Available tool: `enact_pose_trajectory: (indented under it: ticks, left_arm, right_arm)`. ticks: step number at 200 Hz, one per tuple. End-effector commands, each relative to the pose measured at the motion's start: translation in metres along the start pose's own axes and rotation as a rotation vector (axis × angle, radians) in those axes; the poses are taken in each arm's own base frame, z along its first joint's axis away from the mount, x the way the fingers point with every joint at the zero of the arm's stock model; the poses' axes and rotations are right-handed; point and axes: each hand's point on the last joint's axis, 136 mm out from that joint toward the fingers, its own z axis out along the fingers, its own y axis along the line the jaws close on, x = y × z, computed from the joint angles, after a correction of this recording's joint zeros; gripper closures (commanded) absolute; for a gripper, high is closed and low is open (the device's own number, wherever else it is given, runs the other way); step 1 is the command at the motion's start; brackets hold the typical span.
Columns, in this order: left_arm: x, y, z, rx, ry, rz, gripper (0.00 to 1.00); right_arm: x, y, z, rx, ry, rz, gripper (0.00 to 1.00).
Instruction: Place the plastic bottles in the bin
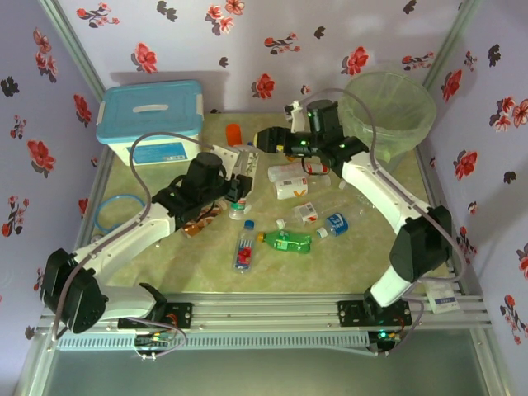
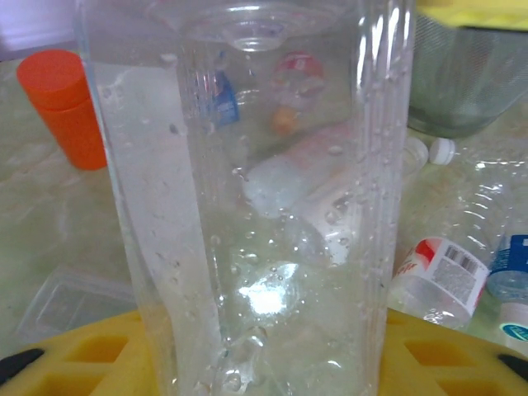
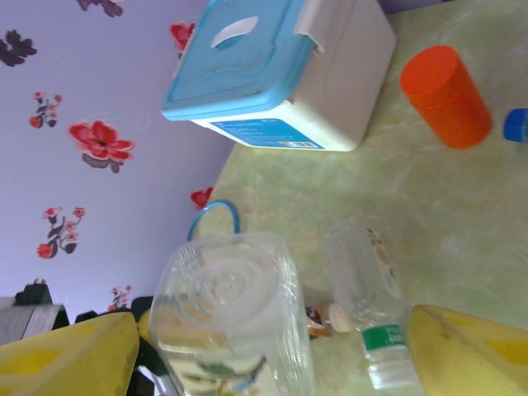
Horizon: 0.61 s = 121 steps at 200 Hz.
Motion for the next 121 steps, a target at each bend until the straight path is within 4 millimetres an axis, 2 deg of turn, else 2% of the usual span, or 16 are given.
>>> enact_pose_trajectory:
  ticks: [1,16,69,121]
  left_arm:
    - [-0.027,-0.007,-0.002,0.043,-0.078,-0.004,0.47]
    - [-0.030,-0.006,0.000,0.043,-0.084,-0.007,0.48]
    - [-0.042,-0.006,0.008,0.060,-0.100,-0.019,0.48]
    - [-0.046,-0.009,0.004,0.080,-0.123,-0.018,0.48]
  right_arm:
    - [-0.001,0.025,0.011,-0.142,0.002,0.020,0.15]
    - [0.003,0.031,0.015,-0.186,0.015,0.040,0.15]
    - [0.019,0.021,0.030,-0.172,0.063,0.083,0.15]
    - [0.026,0.005,0.047,-0.149,0.095,0.121,0.24]
